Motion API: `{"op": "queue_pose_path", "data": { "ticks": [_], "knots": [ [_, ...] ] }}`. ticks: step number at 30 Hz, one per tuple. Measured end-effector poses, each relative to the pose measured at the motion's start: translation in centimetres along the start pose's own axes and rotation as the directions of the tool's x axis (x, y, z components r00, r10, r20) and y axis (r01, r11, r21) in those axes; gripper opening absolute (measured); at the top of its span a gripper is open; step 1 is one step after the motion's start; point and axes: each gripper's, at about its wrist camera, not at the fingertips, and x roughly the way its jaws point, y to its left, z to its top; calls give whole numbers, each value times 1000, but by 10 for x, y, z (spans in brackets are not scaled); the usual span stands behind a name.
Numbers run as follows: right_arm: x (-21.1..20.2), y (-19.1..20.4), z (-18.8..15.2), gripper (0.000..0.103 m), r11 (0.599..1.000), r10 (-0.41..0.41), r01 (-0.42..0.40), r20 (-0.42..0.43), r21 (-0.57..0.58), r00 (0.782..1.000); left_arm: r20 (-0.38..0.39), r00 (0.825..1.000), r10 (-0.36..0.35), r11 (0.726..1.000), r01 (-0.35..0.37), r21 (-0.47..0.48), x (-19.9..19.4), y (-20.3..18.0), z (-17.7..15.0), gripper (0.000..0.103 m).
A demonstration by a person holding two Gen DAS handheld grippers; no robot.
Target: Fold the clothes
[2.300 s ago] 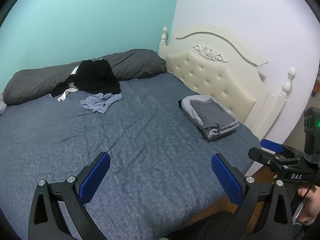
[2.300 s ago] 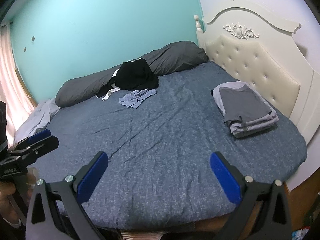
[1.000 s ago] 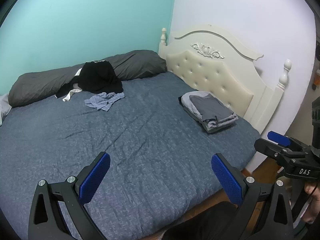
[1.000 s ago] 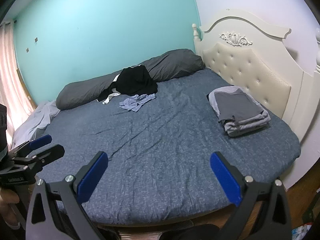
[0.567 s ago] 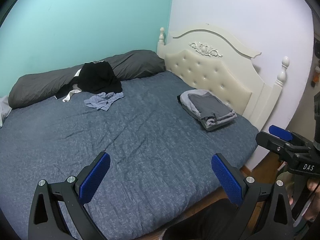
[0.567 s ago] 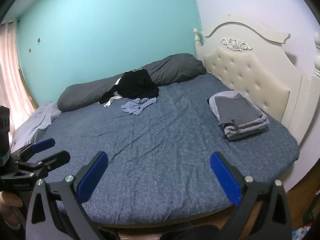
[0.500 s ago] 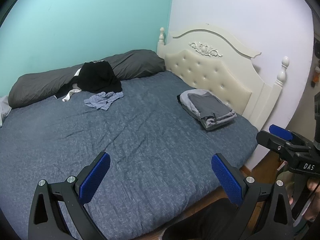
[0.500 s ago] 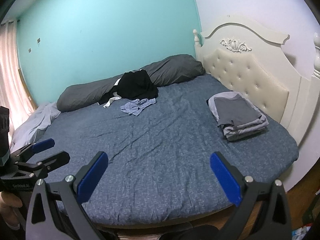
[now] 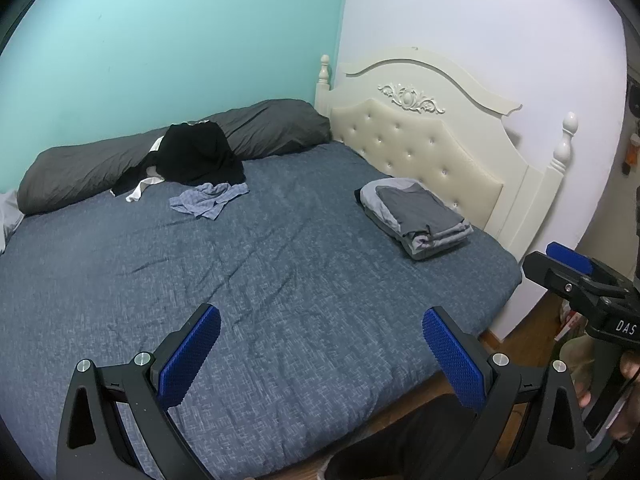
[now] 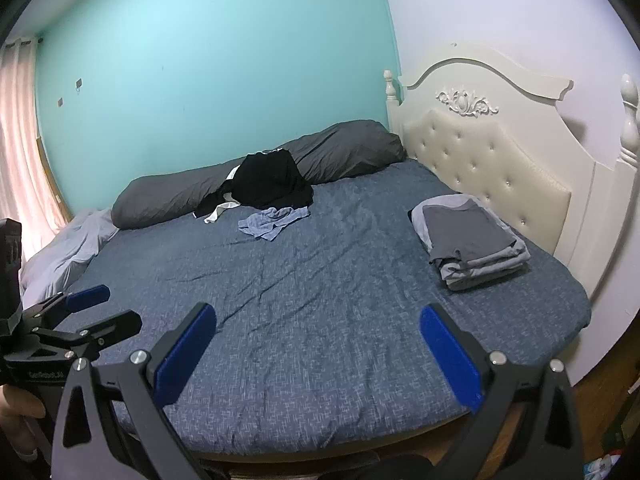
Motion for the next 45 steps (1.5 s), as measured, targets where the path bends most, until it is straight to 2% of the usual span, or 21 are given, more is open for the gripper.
{"op": "queue_pose_path", "data": {
  "ticks": [45],
  "knots": [
    [-13, 2, -7, 103, 1000, -24, 24, 22, -8, 999, 7, 1000, 17, 1000, -17, -8, 0, -2, -5, 103]
  ]
}}
